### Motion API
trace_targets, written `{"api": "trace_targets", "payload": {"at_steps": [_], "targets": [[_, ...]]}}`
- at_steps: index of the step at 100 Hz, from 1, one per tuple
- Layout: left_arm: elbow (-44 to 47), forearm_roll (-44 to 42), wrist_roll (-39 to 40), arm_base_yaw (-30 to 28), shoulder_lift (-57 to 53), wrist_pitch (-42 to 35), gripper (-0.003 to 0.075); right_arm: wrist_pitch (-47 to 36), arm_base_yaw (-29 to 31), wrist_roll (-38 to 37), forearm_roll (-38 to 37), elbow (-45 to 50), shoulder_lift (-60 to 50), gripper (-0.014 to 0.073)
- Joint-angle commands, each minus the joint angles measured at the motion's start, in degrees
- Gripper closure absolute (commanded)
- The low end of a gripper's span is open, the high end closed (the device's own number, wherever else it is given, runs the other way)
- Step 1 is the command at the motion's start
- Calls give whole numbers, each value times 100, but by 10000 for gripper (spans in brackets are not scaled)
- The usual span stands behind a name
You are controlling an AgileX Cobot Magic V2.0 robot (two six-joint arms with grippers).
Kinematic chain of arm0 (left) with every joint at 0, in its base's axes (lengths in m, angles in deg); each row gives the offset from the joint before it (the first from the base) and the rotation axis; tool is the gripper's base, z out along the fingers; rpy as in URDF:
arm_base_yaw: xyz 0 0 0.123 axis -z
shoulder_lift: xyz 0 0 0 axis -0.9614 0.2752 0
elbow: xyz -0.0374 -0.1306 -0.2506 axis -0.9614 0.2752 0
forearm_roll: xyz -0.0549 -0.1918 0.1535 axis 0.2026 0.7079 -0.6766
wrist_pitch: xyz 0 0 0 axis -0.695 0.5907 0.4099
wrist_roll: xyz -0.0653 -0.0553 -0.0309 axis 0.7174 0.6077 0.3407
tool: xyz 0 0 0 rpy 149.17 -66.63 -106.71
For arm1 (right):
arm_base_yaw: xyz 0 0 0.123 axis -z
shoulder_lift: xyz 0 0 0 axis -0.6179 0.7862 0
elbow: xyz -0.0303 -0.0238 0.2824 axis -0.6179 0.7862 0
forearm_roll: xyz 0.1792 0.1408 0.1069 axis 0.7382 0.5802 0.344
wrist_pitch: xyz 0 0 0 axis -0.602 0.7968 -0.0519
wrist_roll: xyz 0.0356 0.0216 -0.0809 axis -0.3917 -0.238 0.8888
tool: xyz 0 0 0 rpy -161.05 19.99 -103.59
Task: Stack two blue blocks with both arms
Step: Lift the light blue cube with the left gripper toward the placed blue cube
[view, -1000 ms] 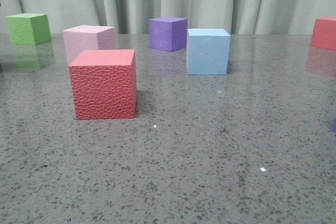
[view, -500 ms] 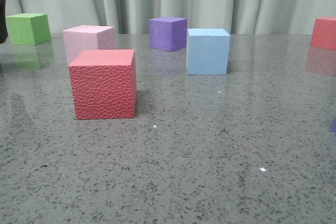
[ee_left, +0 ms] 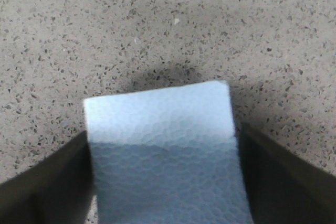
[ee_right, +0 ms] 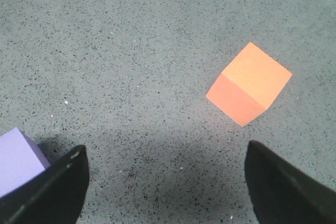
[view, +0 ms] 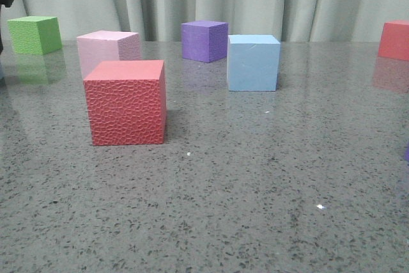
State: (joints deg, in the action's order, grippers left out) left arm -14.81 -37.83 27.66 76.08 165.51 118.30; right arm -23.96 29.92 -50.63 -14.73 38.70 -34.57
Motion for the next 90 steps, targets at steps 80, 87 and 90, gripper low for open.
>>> {"api": "trace_targets", "payload": {"at_steps": [80,87,90], "targets": [[-428,106,12,516,-854,214,514,-354,36,46,-99,-121,-20,-8],[-640,106,12,731,-854,409,514,-354,36,46,-88,-121,-20,-8],[-751,106,12,823,-854,464,514,-354,36,46,-88,-121,-20,-8]]}}
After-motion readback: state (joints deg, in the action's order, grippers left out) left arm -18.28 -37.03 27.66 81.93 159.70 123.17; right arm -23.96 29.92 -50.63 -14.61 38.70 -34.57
